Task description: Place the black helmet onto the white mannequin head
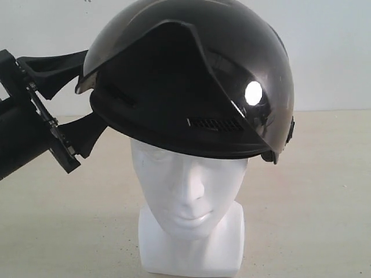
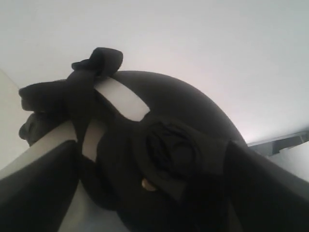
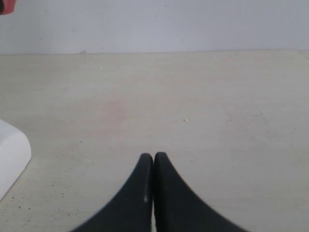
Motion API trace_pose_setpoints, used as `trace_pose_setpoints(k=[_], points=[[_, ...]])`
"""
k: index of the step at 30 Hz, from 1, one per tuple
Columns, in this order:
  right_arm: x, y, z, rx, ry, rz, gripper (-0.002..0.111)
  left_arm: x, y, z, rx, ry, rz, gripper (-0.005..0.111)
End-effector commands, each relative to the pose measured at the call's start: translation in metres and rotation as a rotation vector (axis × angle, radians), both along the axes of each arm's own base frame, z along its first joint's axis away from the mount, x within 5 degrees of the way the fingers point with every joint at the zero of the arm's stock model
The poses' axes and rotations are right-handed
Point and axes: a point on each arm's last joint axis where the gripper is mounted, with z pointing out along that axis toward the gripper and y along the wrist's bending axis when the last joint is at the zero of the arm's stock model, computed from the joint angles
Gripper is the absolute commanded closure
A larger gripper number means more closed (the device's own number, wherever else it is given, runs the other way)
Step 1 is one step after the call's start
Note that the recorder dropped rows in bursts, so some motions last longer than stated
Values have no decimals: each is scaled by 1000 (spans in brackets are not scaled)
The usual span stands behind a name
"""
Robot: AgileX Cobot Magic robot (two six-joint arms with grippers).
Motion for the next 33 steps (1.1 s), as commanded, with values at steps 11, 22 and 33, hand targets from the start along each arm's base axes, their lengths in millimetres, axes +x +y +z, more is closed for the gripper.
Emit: trace_pose_setpoints(k=[11, 22, 33], points=[[0, -1, 1, -12, -10, -7, 108, -14, 21, -1, 96, -28, 13, 29], [0, -1, 1, -12, -10, -7, 108, -39, 78, 26, 231, -106, 155, 37], [0, -1, 1, -41, -18, -3, 108, -42, 85, 29, 290, -145, 196, 102]])
